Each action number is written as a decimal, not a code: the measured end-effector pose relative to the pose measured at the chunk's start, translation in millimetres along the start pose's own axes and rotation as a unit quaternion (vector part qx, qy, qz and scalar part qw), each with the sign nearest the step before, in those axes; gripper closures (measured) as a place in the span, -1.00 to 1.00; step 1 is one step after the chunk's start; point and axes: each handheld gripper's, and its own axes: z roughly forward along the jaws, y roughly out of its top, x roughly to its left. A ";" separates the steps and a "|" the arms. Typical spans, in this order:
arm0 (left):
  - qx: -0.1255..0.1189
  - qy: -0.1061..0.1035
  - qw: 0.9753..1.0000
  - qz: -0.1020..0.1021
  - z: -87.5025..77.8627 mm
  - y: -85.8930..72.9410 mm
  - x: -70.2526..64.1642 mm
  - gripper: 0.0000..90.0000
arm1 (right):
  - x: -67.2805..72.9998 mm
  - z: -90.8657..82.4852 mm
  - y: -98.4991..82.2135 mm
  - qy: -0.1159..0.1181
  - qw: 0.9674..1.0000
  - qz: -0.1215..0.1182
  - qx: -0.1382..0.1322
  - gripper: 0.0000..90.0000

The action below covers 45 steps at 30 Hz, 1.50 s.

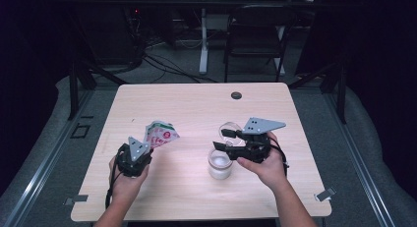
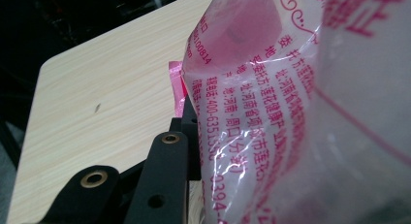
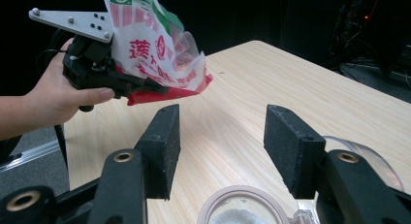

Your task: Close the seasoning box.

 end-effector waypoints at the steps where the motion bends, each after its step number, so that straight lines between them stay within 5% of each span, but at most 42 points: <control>1: 0.002 0.004 1.000 -0.002 -1.0 -2.1 3.0 0.68 | -0.2 -0.4 0.0 0.000 1.000 0.001 -0.001 0.05; 12: 0.013 0.040 0.999 -0.028 -7.8 -24.2 27.8 0.68 | -0.2 -1.2 -0.5 -0.003 1.000 0.006 0.000 0.05; 20: 0.020 0.044 0.997 -0.061 -2.9 -40.2 47.6 0.68 | -1.7 -2.6 -1.2 -0.003 1.000 0.010 -0.002 0.05; 38: 0.059 0.096 0.990 -0.085 12.4 -66.1 67.7 0.65 | -3.2 -0.4 -3.3 -0.011 1.000 0.016 -0.004 0.05; 45: 0.067 0.093 0.989 -0.097 17.5 -69.4 68.0 0.61 | -4.0 -0.2 -3.9 -0.015 1.000 0.016 -0.002 0.05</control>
